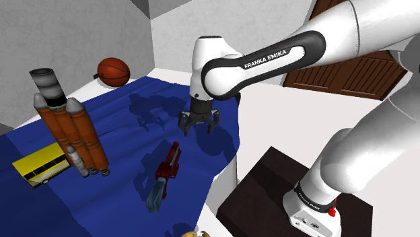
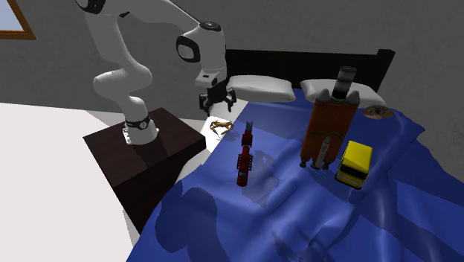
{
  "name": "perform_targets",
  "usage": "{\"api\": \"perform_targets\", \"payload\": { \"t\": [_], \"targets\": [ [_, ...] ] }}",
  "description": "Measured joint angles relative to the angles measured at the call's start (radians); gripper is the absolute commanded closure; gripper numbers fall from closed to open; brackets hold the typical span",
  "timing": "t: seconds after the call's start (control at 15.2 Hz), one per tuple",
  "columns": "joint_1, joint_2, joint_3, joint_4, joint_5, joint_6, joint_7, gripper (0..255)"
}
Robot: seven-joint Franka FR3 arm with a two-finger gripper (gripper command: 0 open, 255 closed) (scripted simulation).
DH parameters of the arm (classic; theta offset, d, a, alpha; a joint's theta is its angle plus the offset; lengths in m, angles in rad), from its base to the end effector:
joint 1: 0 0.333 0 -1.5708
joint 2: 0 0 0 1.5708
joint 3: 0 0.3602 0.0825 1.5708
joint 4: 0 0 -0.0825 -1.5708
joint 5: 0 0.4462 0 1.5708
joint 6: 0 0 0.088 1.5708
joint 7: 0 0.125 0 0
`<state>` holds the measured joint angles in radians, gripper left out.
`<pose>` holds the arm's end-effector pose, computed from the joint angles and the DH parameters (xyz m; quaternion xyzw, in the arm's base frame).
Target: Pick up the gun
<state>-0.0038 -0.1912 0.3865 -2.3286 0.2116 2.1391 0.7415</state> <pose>0.4803 0.2081 0.4004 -0.9699 0.2376 0.0314 0.0428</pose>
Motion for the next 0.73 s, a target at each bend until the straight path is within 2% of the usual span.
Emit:
{"api": "perform_targets", "payload": {
  "t": [0.4, 0.73],
  "targets": [
    [0.015, 0.239, 0.047, 0.102, -0.056, 0.102, 0.174, 0],
    [0.053, 0.447, 0.043, 0.222, -0.12, 0.16, 0.307, 0]
  ]
}}
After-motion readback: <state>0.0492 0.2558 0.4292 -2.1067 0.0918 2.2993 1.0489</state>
